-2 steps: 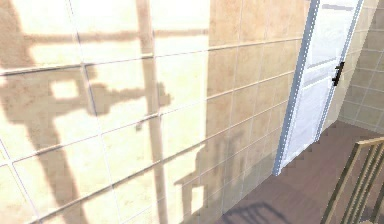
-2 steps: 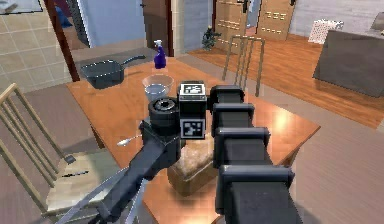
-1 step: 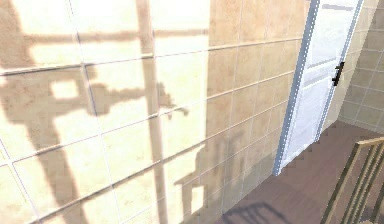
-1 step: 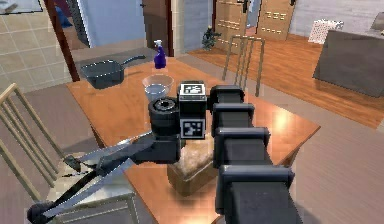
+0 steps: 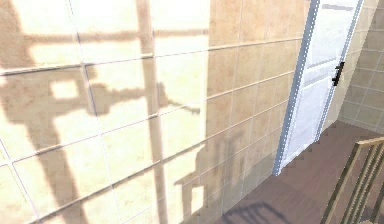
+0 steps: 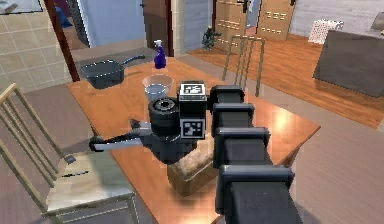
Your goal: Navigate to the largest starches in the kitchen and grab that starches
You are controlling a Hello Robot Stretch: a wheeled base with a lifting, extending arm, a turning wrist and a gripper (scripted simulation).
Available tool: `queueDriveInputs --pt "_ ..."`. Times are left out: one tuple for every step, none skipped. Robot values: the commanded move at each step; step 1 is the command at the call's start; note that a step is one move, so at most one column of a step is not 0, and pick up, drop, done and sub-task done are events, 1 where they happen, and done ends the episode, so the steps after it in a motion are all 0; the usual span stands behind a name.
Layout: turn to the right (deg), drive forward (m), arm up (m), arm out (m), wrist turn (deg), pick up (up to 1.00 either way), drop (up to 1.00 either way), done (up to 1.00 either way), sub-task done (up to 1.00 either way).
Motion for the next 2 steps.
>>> queueDriveInputs --pt "0.0 0.00 0.00 0.00 45.0 0.00 0.00 0.00 0.00" --pt "0.0 0.00 -0.26 0.00 0.0 0.00 0.00 0.00 0.00"
